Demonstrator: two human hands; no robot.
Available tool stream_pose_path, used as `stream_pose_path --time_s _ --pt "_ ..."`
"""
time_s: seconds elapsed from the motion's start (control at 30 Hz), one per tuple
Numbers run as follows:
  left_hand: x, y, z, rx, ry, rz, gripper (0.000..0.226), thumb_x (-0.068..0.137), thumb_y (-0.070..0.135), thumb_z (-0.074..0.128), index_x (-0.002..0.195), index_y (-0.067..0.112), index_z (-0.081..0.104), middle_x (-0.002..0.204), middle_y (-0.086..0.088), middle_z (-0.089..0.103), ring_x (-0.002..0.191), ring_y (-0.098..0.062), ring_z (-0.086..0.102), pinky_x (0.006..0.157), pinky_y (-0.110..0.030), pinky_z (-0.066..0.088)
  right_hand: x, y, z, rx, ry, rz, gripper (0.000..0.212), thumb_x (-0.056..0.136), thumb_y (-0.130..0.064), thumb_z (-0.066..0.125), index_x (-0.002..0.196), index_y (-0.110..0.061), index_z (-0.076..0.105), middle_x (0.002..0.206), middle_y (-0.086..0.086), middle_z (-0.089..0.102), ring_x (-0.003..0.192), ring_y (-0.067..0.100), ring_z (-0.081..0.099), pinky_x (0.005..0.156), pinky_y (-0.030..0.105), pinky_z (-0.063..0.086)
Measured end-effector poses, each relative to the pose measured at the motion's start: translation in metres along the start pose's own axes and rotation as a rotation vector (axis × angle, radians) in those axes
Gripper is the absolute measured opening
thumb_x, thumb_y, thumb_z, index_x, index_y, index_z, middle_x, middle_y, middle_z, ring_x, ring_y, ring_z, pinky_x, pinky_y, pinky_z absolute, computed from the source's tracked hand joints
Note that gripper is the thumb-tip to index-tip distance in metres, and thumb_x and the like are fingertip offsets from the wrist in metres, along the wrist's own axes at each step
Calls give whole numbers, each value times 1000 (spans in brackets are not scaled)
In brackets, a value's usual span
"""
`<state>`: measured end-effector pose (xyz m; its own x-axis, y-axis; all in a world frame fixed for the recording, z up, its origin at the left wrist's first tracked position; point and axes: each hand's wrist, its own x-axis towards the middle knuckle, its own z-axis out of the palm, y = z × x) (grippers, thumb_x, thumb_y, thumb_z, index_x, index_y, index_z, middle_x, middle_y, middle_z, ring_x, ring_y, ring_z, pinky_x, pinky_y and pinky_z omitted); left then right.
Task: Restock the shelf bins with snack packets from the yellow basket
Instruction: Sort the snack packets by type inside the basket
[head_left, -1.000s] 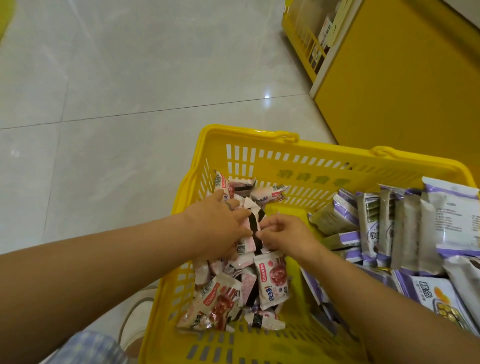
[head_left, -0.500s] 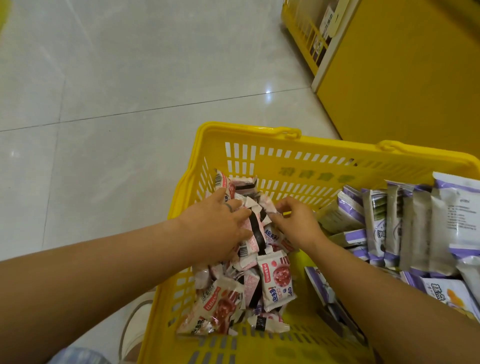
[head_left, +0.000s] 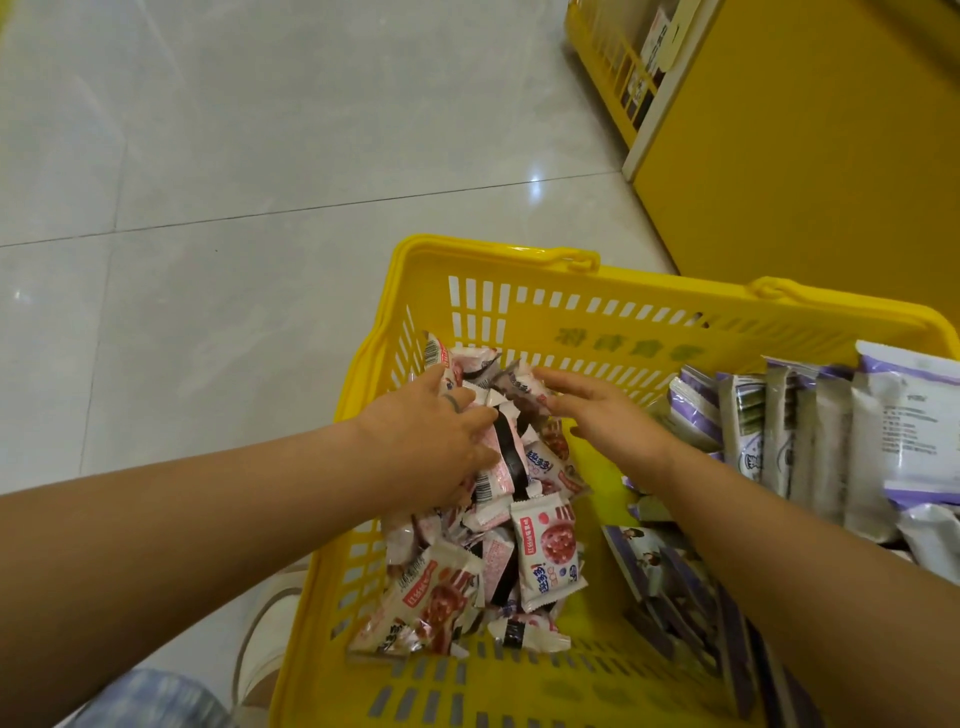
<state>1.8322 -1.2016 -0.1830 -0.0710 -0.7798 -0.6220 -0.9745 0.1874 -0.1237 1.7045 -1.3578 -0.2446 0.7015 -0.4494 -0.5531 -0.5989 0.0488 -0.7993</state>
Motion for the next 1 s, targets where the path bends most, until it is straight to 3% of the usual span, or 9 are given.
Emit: stream_pose_path --time_s 0.07,0.2,0.33,0.5,0.63,0.73,0.87,0.93,1.0 --pt "-1 0 0 -3 1 2 57 98 52 35 149 35 18 160 -7 9 145 -33 14 115 -56 7 -4 9 -3 -42 -1 19 50 94 -11 55 138 -33 47 133 -10 49 84 -10 57 51 5 44" --pt "-1 0 -1 7 -6 5 56 98 53 34 149 35 19 159 -7 11 144 -34 15 116 -55 8 -6 13 -2 -157 -26 24 61 94 -15 58 146 -34 32 141 -1 46 109 14 52 74 22 47" --pt "-2 1 -2 11 -3 3 57 97 53 36 149 34 21 158 -8 14 144 -33 16 116 -55 9 6 2 13 -338 -35 -60 56 96 -18 55 146 -29 34 148 0 41 124 19 49 81 23 46" --pt "-1 1 1 12 23 4 55 99 45 40 149 34 20 158 -9 14 144 -34 17 115 -55 11 17 0 16 -355 93 -168 27 95 -16 57 122 -18 55 122 3 62 105 22 60 86 40 52" --pt "0 0 2 11 44 11 55 98 44 41 148 34 21 156 -9 19 142 -34 20 115 -55 10 24 -6 24 -292 128 -231 22 94 -18 60 116 -19 59 116 -1 60 89 15 61 64 27 50" --pt "0 0 2 19 45 9 54 98 46 41 148 34 22 156 -9 20 142 -34 21 114 -56 13 25 -5 37 -407 215 -232 26 93 -17 60 119 -17 63 117 5 58 98 20 59 81 33 52" --pt "0 1 2 20 34 13 54 99 46 39 148 35 21 156 -9 19 142 -35 21 114 -57 12 22 -8 20 -286 -37 -107 34 98 -12 50 131 -16 57 138 4 54 126 18 50 94 22 39" --pt "0 1 2 21 26 9 54 99 46 38 149 35 19 158 -9 15 143 -34 18 114 -57 11 18 -9 5 -183 -43 -56 39 100 -11 45 138 -20 49 137 2 55 116 12 55 86 15 41" --pt "-1 1 1 29 15 8 55 99 48 36 149 34 18 159 -9 13 144 -34 16 115 -56 11 14 -6 -5 -113 39 -40 41 100 -8 45 139 -18 47 132 4 58 97 4 58 67 7 43"
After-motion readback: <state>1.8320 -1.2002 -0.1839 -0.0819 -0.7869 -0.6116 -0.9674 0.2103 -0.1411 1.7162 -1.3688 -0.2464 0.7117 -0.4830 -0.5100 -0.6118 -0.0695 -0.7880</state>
